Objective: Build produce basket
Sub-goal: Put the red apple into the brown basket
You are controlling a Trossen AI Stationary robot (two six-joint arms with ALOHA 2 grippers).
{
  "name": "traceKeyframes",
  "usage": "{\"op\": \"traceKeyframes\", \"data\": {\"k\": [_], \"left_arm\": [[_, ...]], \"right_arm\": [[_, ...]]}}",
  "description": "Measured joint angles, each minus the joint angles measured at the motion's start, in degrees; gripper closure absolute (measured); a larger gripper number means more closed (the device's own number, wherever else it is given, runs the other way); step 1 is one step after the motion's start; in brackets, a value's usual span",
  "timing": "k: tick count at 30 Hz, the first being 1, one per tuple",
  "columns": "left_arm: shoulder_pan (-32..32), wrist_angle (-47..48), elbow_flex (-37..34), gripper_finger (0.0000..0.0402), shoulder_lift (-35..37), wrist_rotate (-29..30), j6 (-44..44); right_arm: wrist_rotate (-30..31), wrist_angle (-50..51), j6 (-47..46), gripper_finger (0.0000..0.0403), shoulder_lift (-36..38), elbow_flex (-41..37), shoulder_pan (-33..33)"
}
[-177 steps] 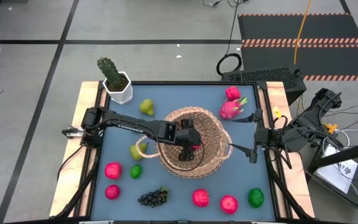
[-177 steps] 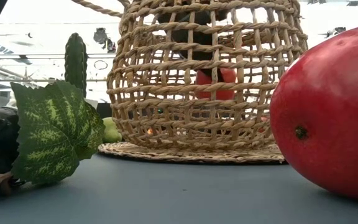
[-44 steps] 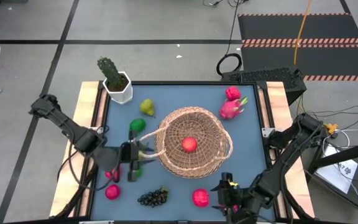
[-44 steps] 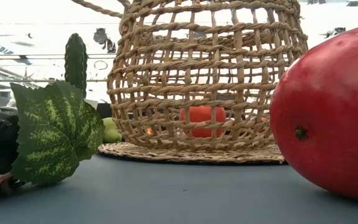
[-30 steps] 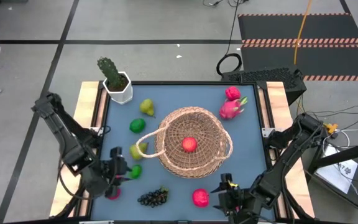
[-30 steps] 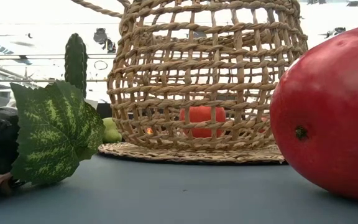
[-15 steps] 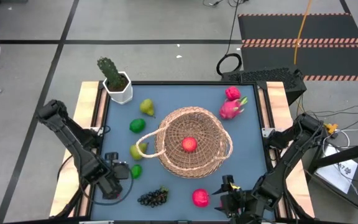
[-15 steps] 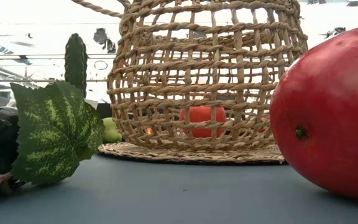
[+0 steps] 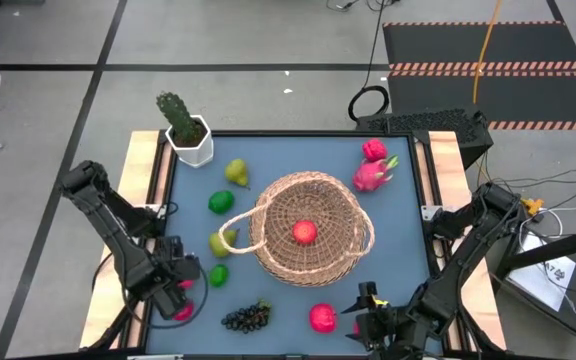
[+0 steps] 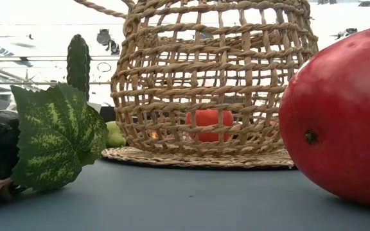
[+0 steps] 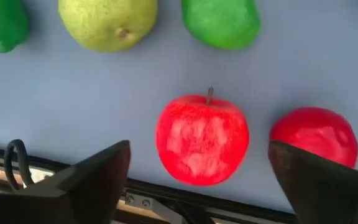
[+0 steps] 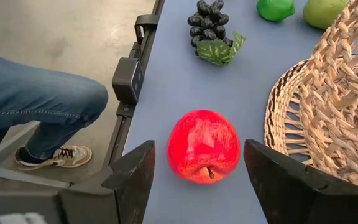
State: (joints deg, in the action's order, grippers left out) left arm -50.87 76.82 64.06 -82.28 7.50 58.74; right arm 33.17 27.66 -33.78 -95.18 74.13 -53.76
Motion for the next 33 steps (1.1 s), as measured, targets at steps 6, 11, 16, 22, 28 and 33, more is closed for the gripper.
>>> {"op": "traceKeyframes", "data": {"k": [6,11,16,22,28,33], "left_arm": [[0.0,-5.1,-6.1,0.0026,0.0,-4.9,0.5],[-0.1,-8.2,-9.1,0.0014,0.0,-5.9,0.3],[-0.1,-8.5,-10.8,0.0009,0.0,-6.0,-0.4],[0.0,-12.8,-13.0,0.0009,0.0,-6.0,-1.2],[-0.1,-13.8,-14.2,0.0009,0.1,-5.8,-1.8],[-0.1,-14.0,-14.2,0.0009,0.1,-4.9,-2.8]], "right_arm": [[0.0,0.0,0.0,0.0163,0.0,0.0,-0.4],[0.0,0.0,0.1,0.0163,0.0,0.0,-0.4],[0.0,0.0,0.3,0.0163,0.0,0.0,-0.4],[0.0,0.0,0.4,0.0163,0.0,0.0,-0.4],[0.0,0.0,0.4,0.0163,0.0,0.0,-0.4],[0.0,0.0,0.1,0.0163,0.0,0.0,-0.4]]}}
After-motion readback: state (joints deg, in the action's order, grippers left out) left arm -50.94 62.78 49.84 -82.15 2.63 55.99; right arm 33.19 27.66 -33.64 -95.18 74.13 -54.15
